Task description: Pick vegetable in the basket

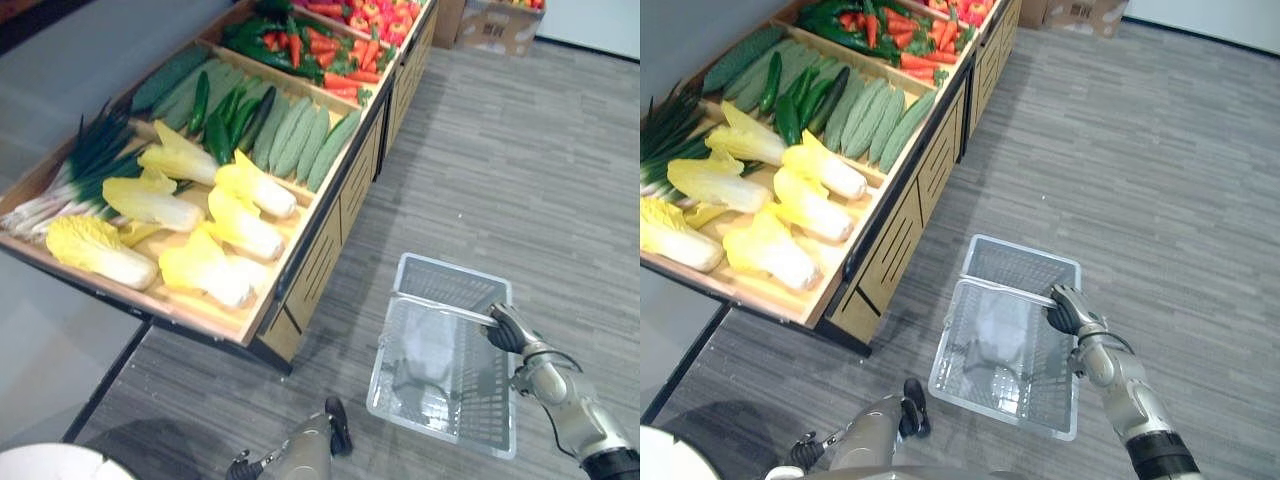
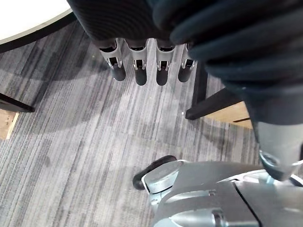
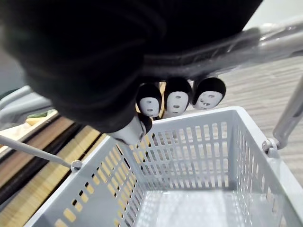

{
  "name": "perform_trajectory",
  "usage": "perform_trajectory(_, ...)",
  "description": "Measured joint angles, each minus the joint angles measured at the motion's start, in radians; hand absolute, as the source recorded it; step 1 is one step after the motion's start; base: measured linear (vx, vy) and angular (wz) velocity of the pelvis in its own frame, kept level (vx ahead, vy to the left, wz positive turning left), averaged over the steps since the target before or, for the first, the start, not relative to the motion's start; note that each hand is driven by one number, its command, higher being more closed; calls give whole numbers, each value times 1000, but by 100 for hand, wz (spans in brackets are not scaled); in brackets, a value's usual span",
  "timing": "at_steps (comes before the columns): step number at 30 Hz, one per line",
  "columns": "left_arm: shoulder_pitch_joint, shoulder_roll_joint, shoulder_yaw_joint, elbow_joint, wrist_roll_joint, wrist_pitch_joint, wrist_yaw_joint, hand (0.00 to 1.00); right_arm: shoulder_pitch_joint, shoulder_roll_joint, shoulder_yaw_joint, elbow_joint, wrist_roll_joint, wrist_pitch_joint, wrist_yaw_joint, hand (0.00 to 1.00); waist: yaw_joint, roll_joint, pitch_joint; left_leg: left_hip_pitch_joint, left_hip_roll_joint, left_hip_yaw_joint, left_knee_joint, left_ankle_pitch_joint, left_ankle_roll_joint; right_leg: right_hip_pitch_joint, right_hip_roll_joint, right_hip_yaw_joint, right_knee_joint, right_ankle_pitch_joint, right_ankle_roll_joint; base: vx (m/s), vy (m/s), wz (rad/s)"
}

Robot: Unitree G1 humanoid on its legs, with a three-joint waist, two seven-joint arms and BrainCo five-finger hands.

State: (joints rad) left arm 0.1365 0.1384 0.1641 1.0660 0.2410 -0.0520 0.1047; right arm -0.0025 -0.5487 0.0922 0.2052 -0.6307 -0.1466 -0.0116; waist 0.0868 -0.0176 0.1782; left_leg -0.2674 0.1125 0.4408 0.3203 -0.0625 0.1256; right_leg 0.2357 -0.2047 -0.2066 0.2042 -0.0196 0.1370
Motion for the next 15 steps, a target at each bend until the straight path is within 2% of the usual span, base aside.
perform_trajectory(1, 17, -1, -4, 3, 1, 6, 2, 0, -1, 13, 0, 1, 0, -4, -2, 100, 0, -23, -18, 57, -28, 15, -62, -46, -24, -62, -27, 21, 151, 2, 4, 340, 153, -18)
perform_trajectory(2, 28, 14, -4, 7, 1, 13, 6, 0, 2, 45, 3, 8, 0, -5, -5, 100, -6, -49, -34, 107, -63, 19, -113, -52, -26, -150, -75, 59, 352, 55, 69, 405, 163, -5)
perform_trajectory(3, 33, 23, -10, 7, 1, 15, 5, 0, 6, 58, 6, 16, 0, -5, -5, 100, -12, -64, -32, 138, -78, 17, -138, -56, -26, -197, -89, 84, 450, 128, 91, 408, 128, 20)
perform_trajectory(4, 39, 31, -28, 8, 0, 21, 5, 0, 12, 77, 19, 47, -2, -6, -2, 100, -30, -74, -32, 199, -92, -6, -176, -70, -19, -287, -99, 126, 637, 289, 117, 426, 86, 42)
perform_trajectory(5, 38, 44, -49, 8, 0, 27, 8, 0, 21, 88, 24, 72, -3, -3, -2, 100, -37, -71, -28, 245, -95, -35, -182, -85, -22, -382, -96, 139, 834, 221, 63, 378, 53, 54)
perform_trajectory(6, 34, 45, -54, 8, 0, 29, 8, 0, 28, 88, 24, 82, -7, -1, -2, 100, -43, -72, -28, 272, -94, -47, -186, -89, -19, -416, -93, 135, 898, 164, 23, 405, 49, 74)
perform_trajectory(7, 26, 48, -61, 7, -2, 29, 8, 0, 39, 84, 20, 88, -30, 7, -2, 100, -56, -55, -22, 326, -94, -80, -211, -91, -22, -470, -83, 104, 925, 62, -26, 419, 35, 91)
perform_trajectory(8, 10, 44, -60, 4, -3, 29, 9, 0, 49, 82, 8, 100, -45, 7, -2, 100, -68, -43, -17, 364, -93, -123, -226, -89, -25, -497, -71, 63, 864, -14, -46, 420, 13, 106)
perform_trajectory(9, 3, 42, -57, -4, -4, 29, 11, 0, 48, 82, -7, 130, -46, 7, -3, 100, -77, -43, -16, 377, -90, -146, -226, -88, -25, -509, -66, 40, 801, -51, -57, 399, -42, 124)
perform_trajectory(10, -11, 36, -49, -14, -5, 24, 14, 0, 45, 83, -46, 196, -46, 7, -4, 100, -83, -40, -14, 396, -85, -187, -224, -88, -26, -518, -48, 23, 653, -80, -70, 368, -107, 133)
perform_trajectory(11, -23, 25, -37, -27, -15, 16, 18, 0, 43, 83, -109, 269, -39, 12, -9, 100, -84, -36, -13, 409, -82, -231, -224, -88, -26, -519, -26, 40, 475, -76, -64, 359, -136, 132)
perform_trajectory(12, -24, 21, -33, -38, -29, 16, 19, 0, 42, 83, -144, 305, -36, 13, -15, 100, -85, -36, -13, 413, -80, -247, -224, -88, -26, -514, -17, 64, 381, -69, -54, 357, -200, 141)
perform_trajectory(13, -24, 12, -23, -49, -44, 11, 20, 0, 37, 81, -224, 363, -23, 22, -33, 100, -89, -36, -15, 416, -72, -287, -221, -101, -51, -507, 0, 125, 209, -48, -35, 281, -192, 117)
perform_trajectory(14, -24, 10, -19, -50, -44, 9, 20, 0, 34, 76, -256, 383, -19, 35, -38, 100, -91, -34, -17, 417, -65, -298, -219, -115, -75, -503, 7, 149, 142, -37, -23, 351, -252, 129)
perform_trajectory(15, -18, 14, -12, -49, -44, 9, 21, 0, 21, 64, -300, 431, -18, 53, -48, 100, -88, -44, -16, 425, -57, -327, -218, -137, -109, -508, 8, 194, 40, 27, -27, 367, -314, 111)
